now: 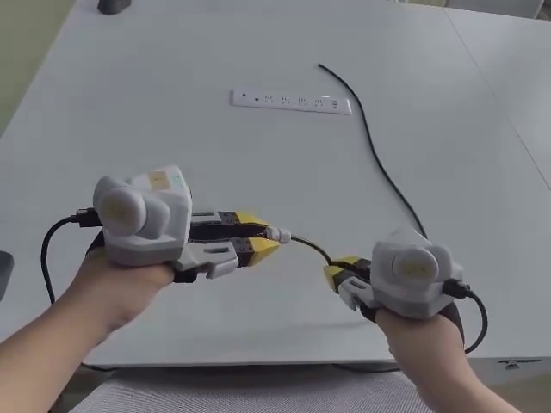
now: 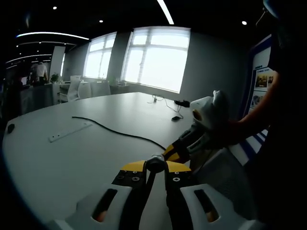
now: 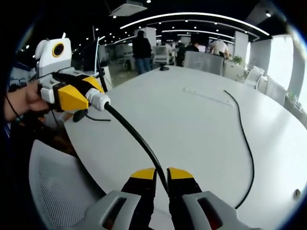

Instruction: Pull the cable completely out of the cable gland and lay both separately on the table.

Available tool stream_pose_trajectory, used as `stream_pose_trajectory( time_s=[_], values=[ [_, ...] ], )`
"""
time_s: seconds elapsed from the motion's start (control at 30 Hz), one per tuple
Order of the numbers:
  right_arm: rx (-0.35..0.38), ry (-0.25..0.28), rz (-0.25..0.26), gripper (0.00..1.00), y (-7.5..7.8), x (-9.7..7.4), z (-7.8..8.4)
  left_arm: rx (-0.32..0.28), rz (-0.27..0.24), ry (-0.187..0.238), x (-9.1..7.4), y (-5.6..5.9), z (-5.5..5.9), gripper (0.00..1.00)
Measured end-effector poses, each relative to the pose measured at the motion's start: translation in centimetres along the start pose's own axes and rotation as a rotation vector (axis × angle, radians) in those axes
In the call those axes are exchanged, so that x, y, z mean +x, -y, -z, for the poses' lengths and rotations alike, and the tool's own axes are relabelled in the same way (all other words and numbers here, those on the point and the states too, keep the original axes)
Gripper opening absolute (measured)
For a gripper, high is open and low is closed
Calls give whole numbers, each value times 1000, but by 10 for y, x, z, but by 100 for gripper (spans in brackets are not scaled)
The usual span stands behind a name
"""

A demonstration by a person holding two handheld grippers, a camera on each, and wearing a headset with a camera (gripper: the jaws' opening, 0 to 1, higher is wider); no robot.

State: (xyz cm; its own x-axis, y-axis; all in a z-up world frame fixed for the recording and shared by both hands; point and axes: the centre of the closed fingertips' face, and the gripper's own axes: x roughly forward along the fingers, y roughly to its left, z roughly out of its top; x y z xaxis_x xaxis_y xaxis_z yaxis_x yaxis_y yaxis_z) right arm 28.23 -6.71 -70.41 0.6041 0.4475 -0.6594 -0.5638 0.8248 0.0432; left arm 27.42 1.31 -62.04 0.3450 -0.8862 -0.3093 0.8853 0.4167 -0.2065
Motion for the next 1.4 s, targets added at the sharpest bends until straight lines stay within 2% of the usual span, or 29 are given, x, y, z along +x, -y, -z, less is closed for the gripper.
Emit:
stream_pose_trajectory(
  time_s=[0.13,0.2,0.23,0.33,0.43,0.47,0.5,0.63,0.93,1.13,1.33,1.4],
  values=[
    [-93,10,-9,11,-7,-6,-11,2,1,-1,0,1,0,15],
    [-152,35,-36,14,-16,-9,-20,-3,2,-1,-1,1,1,15],
    [-169,54,-42,15,-20,-11,-25,-3,3,-2,-1,1,1,15],
    [-284,59,-36,15,-30,-15,-35,-3,4,-3,-1,2,2,15],
    [-364,72,-34,14,-38,-17,-44,-6,5,-4,-2,3,3,15],
    [-454,79,-13,12,-40,-18,-49,-8,7,-5,-1,3,3,15],
    [-502,82,-12,11,-43,-18,-52,-8,8,-6,-1,3,3,15],
    [-598,103,-33,10,-57,-18,-62,-11,9,-7,-1,4,4,15],
    [-655,97,-52,1,-62,-14,-64,-18,16,-6,0,3,5,15],
    [-693,94,-54,1,-63,-11,-64,-23,18,-13,1,2,7,15],
    [-697,99,-56,0,-61,-10,-63,-25,21,-14,2,1,7,15],
    [-679,101,-57,0,-60,-10,-65,-24,21,-12,2,0,7,15]
  ],
)
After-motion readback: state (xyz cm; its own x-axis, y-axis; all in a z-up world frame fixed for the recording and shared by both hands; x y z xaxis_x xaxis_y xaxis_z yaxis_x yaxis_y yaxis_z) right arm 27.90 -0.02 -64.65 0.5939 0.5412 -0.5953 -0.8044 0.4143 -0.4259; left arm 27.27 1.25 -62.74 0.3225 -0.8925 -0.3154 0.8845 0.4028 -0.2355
